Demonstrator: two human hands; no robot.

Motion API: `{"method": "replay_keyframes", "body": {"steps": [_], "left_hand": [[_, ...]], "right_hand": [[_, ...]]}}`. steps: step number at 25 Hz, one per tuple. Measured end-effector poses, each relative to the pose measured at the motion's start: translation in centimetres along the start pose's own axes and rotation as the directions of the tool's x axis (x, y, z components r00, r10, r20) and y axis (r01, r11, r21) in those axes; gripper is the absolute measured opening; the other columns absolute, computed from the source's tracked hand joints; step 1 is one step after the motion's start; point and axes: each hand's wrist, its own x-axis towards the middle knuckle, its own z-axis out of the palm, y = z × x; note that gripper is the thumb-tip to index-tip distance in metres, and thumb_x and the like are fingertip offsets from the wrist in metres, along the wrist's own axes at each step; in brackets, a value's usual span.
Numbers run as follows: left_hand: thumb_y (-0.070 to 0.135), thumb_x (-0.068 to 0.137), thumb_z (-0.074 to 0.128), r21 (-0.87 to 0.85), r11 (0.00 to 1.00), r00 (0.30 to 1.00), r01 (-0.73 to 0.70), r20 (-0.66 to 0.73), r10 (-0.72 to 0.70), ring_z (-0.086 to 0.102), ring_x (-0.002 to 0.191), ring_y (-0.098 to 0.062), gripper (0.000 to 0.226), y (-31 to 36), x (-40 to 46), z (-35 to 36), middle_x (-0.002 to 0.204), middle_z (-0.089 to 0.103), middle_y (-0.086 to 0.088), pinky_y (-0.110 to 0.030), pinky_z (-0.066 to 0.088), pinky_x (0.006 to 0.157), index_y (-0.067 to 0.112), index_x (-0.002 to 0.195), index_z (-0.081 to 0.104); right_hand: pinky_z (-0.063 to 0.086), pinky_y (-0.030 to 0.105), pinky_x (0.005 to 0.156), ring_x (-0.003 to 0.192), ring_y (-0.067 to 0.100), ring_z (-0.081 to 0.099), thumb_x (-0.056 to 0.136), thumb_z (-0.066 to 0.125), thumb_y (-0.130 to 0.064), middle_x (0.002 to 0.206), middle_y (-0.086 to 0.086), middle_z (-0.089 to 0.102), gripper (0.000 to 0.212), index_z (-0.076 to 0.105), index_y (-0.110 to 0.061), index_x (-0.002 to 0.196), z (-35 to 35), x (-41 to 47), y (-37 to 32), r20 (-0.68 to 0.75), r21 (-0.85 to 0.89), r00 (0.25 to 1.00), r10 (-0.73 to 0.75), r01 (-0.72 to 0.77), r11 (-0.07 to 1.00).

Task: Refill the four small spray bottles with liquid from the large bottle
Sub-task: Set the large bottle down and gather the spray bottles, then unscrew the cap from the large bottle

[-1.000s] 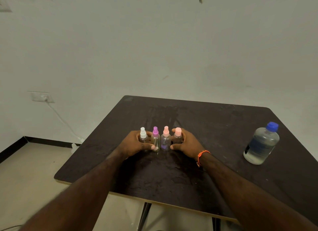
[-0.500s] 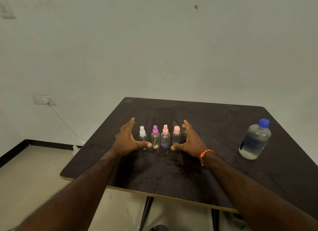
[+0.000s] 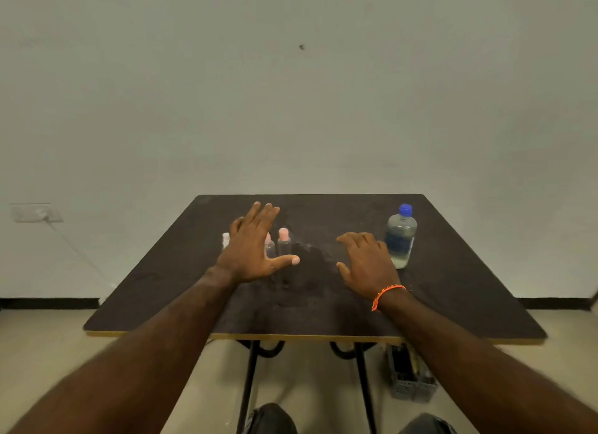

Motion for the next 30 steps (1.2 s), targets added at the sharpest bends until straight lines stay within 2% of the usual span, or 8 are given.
{"method": "replay_keyframes", "body": {"steps": [5,12,16,20,22,25,27,30], "left_hand": [[0.095,0.071,0.053,-0.009,0.995,0.983,-0.096,0.158,0.096,-0.009,0.163,-0.016,0.126,5.9,3.3,4.9,0.177,0.006,0.002,-0.051,0.001,0.129,0.027,0.168,0.011],[0.082,0.077,0.069,-0.079,0.99,0.938,-0.117,0.317,0.136,0.009,0.163,-0.021,0.119,12.0,8.8,10.7,0.175,0.019,-0.002,-0.05,0.005,0.128,0.029,0.167,0.012],[0.081,0.072,0.074,-0.104,0.994,0.91,-0.014,0.41,0.056,0.016,0.161,-0.029,0.132,14.1,12.5,13.5,0.173,0.023,-0.005,-0.056,0.012,0.126,0.025,0.168,0.002],[0.066,0.071,0.086,-0.281,0.948,0.904,0.146,0.428,-0.013,0.031,0.156,-0.029,0.14,15.5,14.7,15.6,0.168,0.038,-0.001,-0.059,0.019,0.124,0.023,0.167,-0.006],[0.055,0.078,0.087,-0.347,0.921,0.915,0.175,0.402,-0.023,0.044,0.149,-0.027,0.129,15.7,15.0,16.2,0.163,0.047,0.0,-0.055,0.025,0.124,0.022,0.168,0.0],[0.056,0.077,0.088,-0.485,0.853,0.952,0.193,0.302,-0.044,0.057,0.139,-0.022,0.111,15.5,14.6,16.2,0.154,0.058,0.002,-0.053,0.04,0.119,0.029,0.165,0.026],[0.051,0.076,0.089,-0.571,0.809,0.973,0.14,0.23,-0.007,0.064,0.127,-0.014,0.081,15.1,14.1,16.0,0.137,0.067,0.013,-0.049,0.049,0.113,0.034,0.147,0.053],[0.059,0.072,0.088,-0.585,0.807,0.984,0.086,0.176,0.023,0.067,0.114,-0.002,0.06,14.0,13.3,15.6,0.118,0.072,0.027,-0.048,0.052,0.108,0.052,0.126,0.062]], "right_hand": [[0.044,0.038,0.093,0.116,0.019,0.054,0.085,0.066,-0.04,0.121,-0.003,0.061,0.035,0.059,-0.026,0.117,-2.8,-2.5,5.4,-0.132,-0.056,0.987,0.096,-0.104,0.993],[0.04,0.044,0.106,0.127,0.023,0.051,0.085,0.067,-0.038,0.14,0.002,0.054,0.057,0.048,-0.023,0.137,-4.4,-2.2,11.9,-0.097,0.041,0.928,0.359,-0.357,0.933],[0.045,0.047,0.106,0.127,0.025,0.054,0.081,0.071,-0.033,0.15,0.004,0.045,0.08,0.033,-0.019,0.15,-3.8,-0.4,14.4,0.035,0.294,0.881,0.471,-0.46,0.838],[0.047,0.025,0.095,0.116,0.024,0.062,0.089,0.063,-0.011,0.148,0.005,0.05,0.075,0.028,-0.02,0.155,-3.8,1.3,14.8,0.232,0.524,0.872,0.431,-0.485,0.7],[0.039,0.018,0.099,0.128,0.021,0.055,0.093,0.055,-0.006,0.149,0.005,0.049,0.066,0.033,-0.018,0.154,-3.5,1.8,14.6,0.25,0.521,0.883,0.397,-0.469,0.713],[0.04,0.03,0.11,0.131,0.02,0.053,0.091,0.049,0.0,0.145,0.004,0.053,0.061,0.042,-0.019,0.149,-3.0,2.0,14.2,0.231,0.561,0.888,0.397,-0.455,0.691],[0.043,0.036,0.11,0.129,0.019,0.055,0.088,0.049,0.001,0.142,0.003,0.056,0.062,0.045,-0.02,0.146,-2.8,2.0,13.9,0.219,0.586,0.894,0.392,-0.441,0.68],[0.043,0.04,0.111,0.129,0.019,0.054,0.086,0.052,-0.002,0.142,0.003,0.056,0.064,0.044,-0.019,0.147,-2.6,2.0,13.1,0.24,0.587,0.896,0.374,-0.44,0.679]]}}
